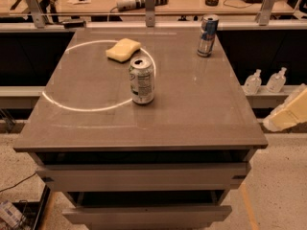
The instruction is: Move redbull can near 7up can
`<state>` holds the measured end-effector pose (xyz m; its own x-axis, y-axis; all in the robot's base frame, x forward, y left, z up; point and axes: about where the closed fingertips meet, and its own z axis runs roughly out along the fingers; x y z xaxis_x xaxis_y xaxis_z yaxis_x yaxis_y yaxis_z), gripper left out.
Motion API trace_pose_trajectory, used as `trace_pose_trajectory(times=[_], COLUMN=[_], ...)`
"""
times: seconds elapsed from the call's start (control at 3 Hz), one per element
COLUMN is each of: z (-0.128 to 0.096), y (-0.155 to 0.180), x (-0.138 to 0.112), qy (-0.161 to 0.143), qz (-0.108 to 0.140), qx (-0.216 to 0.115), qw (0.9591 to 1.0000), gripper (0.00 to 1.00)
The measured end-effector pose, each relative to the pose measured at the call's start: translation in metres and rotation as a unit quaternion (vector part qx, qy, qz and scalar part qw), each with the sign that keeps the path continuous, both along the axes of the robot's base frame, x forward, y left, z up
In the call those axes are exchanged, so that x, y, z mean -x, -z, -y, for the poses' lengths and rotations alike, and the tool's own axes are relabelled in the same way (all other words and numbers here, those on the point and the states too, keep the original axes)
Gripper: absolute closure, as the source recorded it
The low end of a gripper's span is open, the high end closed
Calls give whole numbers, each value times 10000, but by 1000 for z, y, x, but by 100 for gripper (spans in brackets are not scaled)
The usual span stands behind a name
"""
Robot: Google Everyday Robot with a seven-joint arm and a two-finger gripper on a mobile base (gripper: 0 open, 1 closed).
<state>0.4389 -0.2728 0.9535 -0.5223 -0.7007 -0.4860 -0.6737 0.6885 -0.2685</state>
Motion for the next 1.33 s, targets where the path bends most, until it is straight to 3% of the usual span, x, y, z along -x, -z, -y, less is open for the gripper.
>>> trace_pose_trajectory(times=[0.33,0.67,1.0,1.33], z=[14,22,30,55], y=[42,75,70,48], x=[9,4,-23,-46], qy=[283,353,499,894], qz=[247,813,1742,2794], qx=[-615,-1214,-1766,-2163], qw=[9974,9886,9674,9312], gripper=[0,0,0,0])
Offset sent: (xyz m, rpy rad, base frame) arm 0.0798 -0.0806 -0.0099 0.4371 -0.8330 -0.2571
